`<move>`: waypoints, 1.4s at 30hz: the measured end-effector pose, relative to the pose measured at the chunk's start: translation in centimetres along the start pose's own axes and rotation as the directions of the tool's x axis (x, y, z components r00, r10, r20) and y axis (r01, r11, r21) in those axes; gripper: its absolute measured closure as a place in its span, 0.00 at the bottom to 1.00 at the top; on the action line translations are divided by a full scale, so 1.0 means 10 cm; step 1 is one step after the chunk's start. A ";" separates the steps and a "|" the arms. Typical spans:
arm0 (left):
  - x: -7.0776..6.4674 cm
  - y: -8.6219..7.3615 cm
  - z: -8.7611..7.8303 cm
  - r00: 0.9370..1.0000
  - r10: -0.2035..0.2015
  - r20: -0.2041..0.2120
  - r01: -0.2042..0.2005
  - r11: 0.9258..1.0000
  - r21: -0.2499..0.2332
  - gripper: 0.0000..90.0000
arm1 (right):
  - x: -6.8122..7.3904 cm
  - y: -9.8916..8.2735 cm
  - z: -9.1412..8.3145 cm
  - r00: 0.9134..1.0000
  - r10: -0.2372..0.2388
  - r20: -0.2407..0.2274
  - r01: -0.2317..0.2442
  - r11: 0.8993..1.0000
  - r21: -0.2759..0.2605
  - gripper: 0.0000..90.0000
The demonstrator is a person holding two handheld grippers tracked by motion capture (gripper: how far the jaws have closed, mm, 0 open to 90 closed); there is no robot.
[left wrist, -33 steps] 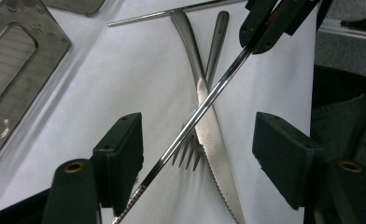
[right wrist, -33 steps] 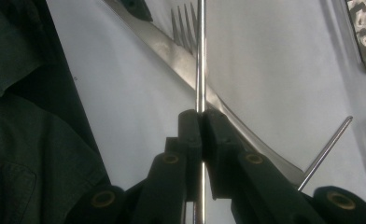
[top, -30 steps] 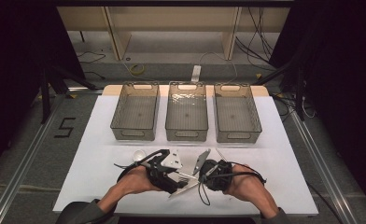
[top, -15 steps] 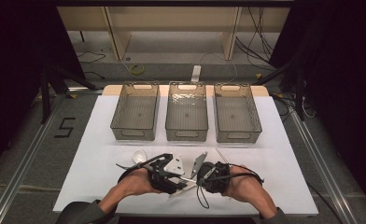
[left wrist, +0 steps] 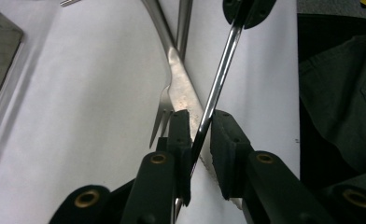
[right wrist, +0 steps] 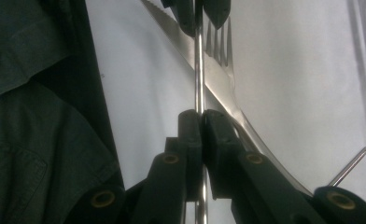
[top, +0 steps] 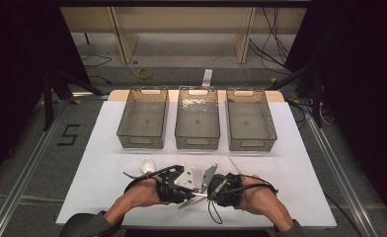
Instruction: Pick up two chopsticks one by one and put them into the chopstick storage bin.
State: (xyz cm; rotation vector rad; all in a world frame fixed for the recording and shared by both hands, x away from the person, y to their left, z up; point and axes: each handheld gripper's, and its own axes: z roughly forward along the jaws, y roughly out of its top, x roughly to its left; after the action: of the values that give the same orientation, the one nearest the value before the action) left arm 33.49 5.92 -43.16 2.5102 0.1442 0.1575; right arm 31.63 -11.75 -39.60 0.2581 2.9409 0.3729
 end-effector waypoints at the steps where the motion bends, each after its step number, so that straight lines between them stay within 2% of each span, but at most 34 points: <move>1: -0.01 0.00 0.00 1.000 0.006 0.002 -0.006 1.000 0.001 0.87 | 0.01 0.00 0.00 1.000 0.008 0.003 -0.008 1.000 -0.002 0.96; 2: -0.01 0.00 0.00 1.000 0.006 0.002 -0.006 1.000 0.001 0.88 | 0.01 0.00 -0.01 1.000 -0.013 0.000 0.013 1.000 -0.001 0.96; 4: -0.03 0.01 -0.01 1.000 0.028 0.002 -0.028 1.000 0.005 0.89 | 0.02 -0.01 -0.02 1.000 -0.020 0.001 0.020 1.000 -0.008 0.95; 5: -0.02 0.01 -0.01 0.999 0.030 0.025 -0.030 1.000 0.007 0.90 | 0.02 -0.02 -0.02 1.000 -0.025 0.004 0.025 1.000 -0.012 0.95; 8: -0.03 0.01 -0.01 0.998 0.039 0.044 -0.039 0.999 0.004 0.94 | -0.01 -0.05 -0.04 0.999 -0.051 0.005 0.051 0.998 -0.034 0.93; 11: -0.05 0.03 -0.02 0.997 0.041 0.061 -0.041 0.999 -0.002 0.96 | -0.04 -0.08 -0.07 0.999 -0.044 0.015 0.044 0.998 -0.049 0.91; 12: -0.03 0.03 -0.04 0.998 0.016 0.067 -0.015 1.000 -0.016 0.96 | -0.06 -0.10 -0.08 0.999 -0.031 0.011 0.032 0.997 -0.064 0.90; 13: -0.03 0.03 -0.04 0.998 0.016 0.067 -0.015 1.000 -0.016 0.96 | -0.06 -0.10 -0.08 0.999 -0.031 0.011 0.032 0.997 -0.064 0.90; 14: -0.01 0.02 -0.05 0.998 0.006 0.055 -0.005 1.000 -0.018 0.96 | -0.09 -0.11 -0.12 0.999 -0.008 0.034 0.012 0.995 -0.097 0.77; 16: 0.04 0.00 -0.07 0.999 -0.033 0.024 0.034 0.999 -0.023 0.96 | -0.12 -0.13 -0.16 0.999 0.028 0.046 -0.022 0.992 -0.124 0.68; 17: 0.04 0.00 -0.07 0.999 -0.033 0.024 0.034 0.999 -0.023 0.96 | -0.13 -0.14 -0.18 0.997 0.047 0.062 -0.038 0.989 -0.145 0.62; 19: 0.07 -0.01 -0.10 0.998 -0.058 0.004 0.058 0.998 -0.026 0.96 | -0.19 -0.17 -0.23 0.990 0.124 0.063 -0.109 0.974 -0.197 0.58; 20: 0.08 -0.02 -0.10 0.997 -0.076 -0.003 0.075 0.997 -0.028 0.96 | -0.22 -0.19 -0.25 0.987 0.147 0.070 -0.127 0.965 -0.229 0.57; 22: 0.13 -0.04 -0.13 0.993 -0.116 -0.038 0.115 0.993 -0.026 0.96 | -0.28 -0.23 -0.30 0.973 0.214 0.084 -0.183 0.942 -0.282 0.53; 23: 0.13 -0.04 -0.13 0.993 -0.116 -0.038 0.115 0.993 -0.026 0.96 | -0.28 -0.23 -0.30 0.973 0.214 0.084 -0.183 0.942 -0.282 0.53; 24: 0.15 -0.05 -0.14 0.991 -0.127 -0.048 0.126 0.992 -0.028 0.96 | -0.32 -0.27 -0.34 0.962 0.255 0.095 -0.211 0.920 -0.331 0.47; 25: 0.18 -0.06 -0.16 0.985 -0.163 -0.060 0.162 0.986 -0.033 0.96 | -0.33 -0.28 -0.36 0.957 0.275 0.096 -0.226 0.909 -0.349 0.44; 26: 0.20 -0.07 -0.18 0.983 -0.168 -0.071 0.166 0.986 -0.035 0.96 | -0.34 -0.30 -0.38 0.949 0.294 0.109 -0.236 0.899 -0.370 0.43; 27: 0.20 -0.07 -0.18 0.983 -0.168 -0.071 0.166 0.986 -0.035 0.96 | -0.34 -0.30 -0.38 0.949 0.294 0.109 -0.236 0.899 -0.370 0.43; 28: 0.22 -0.08 -0.20 0.978 -0.194 -0.078 0.191 0.980 -0.048 0.96 | -0.35 -0.32 -0.39 0.940 0.317 0.123 -0.248 0.886 -0.392 0.42; 29: 0.23 -0.09 -0.22 0.975 -0.205 -0.084 0.202 0.978 -0.050 0.96 | -0.37 -0.36 -0.41 0.925 0.353 0.138 -0.270 0.869 -0.415 0.40; 30: 0.25 -0.10 -0.24 0.973 -0.212 -0.096 0.208 0.977 -0.050 0.96 | -0.37 -0.38 -0.42 0.918 0.371 0.141 -0.284 0.861 -0.422 0.39; 31: 0.27 -0.11 -0.25 0.968 -0.228 -0.100 0.224 0.973 -0.054 0.96 | -0.37 -0.38 -0.42 0.918 0.371 0.141 -0.284 0.861 -0.422 0.39; 32: 0.30 -0.14 -0.28 0.961 -0.253 -0.112 0.247 0.967 -0.064 0.96 | -0.38 -0.43 -0.42 0.912 0.389 0.134 -0.302 0.855 -0.422 0.38; 33: 0.30 -0.14 -0.28 0.961 -0.253 -0.112 0.247 0.967 -0.064 0.96 | -0.38 -0.47 -0.41 0.908 0.398 0.131 -0.312 0.851 -0.422 0.38; 34: 0.34 -0.16 -0.30 0.954 -0.273 -0.122 0.266 0.961 -0.073 0.96 | -0.39 -0.50 -0.40 0.902 0.411 0.129 -0.326 0.846 -0.422 0.38; 35: 0.34 -0.16 -0.30 0.954 -0.273 -0.122 0.266 0.961 -0.073 0.96 | -0.40 -0.55 -0.39 0.898 0.423 0.123 -0.340 0.843 -0.418 0.38; 36: 0.36 -0.18 -0.31 0.950 -0.285 -0.127 0.277 0.957 -0.082 0.96 | -0.40 -0.59 -0.37 0.892 0.437 0.117 -0.356 0.838 -0.414 0.38; 37: 0.39 -0.21 -0.34 0.941 -0.312 -0.133 0.301 0.949 -0.094 0.96 | -0.42 -0.63 -0.35 0.884 0.454 0.111 -0.374 0.831 -0.412 0.38; 38: 0.41 -0.22 -0.35 0.935 -0.324 -0.140 0.313 0.945 -0.099 0.96 | -0.43 -0.67 -0.33 0.877 0.469 0.103 -0.393 0.825 -0.406 0.37; 39: 0.41 -0.22 -0.35 0.935 -0.324 -0.140 0.313 0.945 -0.099 0.96 | -0.44 -0.71 -0.31 0.871 0.482 0.093 -0.411 0.820 -0.399 0.37; 40: 0.44 -0.25 -0.38 0.928 -0.340 -0.152 0.327 0.939 -0.110 0.96 | -0.45 -0.75 -0.29 0.866 0.493 0.085 -0.425 0.815 -0.394 0.37; 41: 0.45 -0.26 -0.40 0.924 -0.350 -0.157 0.335 0.935 -0.114 0.96 | -0.46 -0.79 -0.27 0.863 0.499 0.082 -0.432 0.812 -0.391 0.37; 42: 0.45 -0.26 -0.40 0.924 -0.350 -0.157 0.335 0.935 -0.114 0.96 | -0.47 -0.82 -0.26 0.856 0.512 0.074 -0.449 0.807 -0.384 0.37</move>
State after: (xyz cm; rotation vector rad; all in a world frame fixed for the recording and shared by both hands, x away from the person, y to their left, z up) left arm 37.22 10.96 -41.10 2.3398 0.6313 0.2342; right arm 34.44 -21.03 -38.60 0.9428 2.5327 0.8865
